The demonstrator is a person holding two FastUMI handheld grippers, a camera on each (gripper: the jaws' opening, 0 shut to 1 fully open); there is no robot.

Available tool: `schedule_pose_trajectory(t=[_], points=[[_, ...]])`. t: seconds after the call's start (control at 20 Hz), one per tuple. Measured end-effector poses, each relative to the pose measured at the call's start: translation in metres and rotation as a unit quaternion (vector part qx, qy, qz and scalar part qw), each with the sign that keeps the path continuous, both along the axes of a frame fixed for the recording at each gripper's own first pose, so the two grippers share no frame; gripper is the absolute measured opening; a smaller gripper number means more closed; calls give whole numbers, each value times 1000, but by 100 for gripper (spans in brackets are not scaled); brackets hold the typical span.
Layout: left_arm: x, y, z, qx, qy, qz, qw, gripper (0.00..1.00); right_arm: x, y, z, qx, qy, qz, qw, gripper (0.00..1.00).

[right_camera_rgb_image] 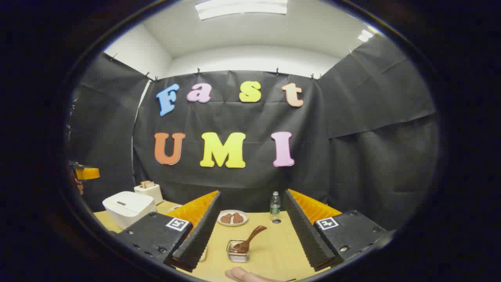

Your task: Close the left gripper, press the button to open the rice cooker; take a wooden spoon from the chopstick holder with the right hand, scoop a spoonful of rice and pour it into the rice cooker, then put the wooden spoon back into the chopstick holder.

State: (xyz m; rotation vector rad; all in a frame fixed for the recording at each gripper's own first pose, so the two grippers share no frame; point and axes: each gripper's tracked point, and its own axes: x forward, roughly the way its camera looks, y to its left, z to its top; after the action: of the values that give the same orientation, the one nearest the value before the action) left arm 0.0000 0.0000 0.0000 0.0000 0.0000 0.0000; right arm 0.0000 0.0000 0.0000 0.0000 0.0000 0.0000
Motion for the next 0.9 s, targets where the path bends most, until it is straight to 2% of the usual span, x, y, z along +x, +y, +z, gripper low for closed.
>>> schedule_pose_trajectory(t=[0.1,0.4,0.6,0.9], points=[[-2,-2,6,3,-10,-6,1000,94,-1,-1,-1,-2,-2,1,1000,99],[-6,1,24,8,-42,13,999,94,2,-4,-4,6,1,8,1000,99],[-4,1,24,18,-41,13,999,94,7,-9,-12,19,10,3,1000,100],[-3,10,16,46,-38,40,997,94,13,-22,-12,7,-4,-14,1000,100]])
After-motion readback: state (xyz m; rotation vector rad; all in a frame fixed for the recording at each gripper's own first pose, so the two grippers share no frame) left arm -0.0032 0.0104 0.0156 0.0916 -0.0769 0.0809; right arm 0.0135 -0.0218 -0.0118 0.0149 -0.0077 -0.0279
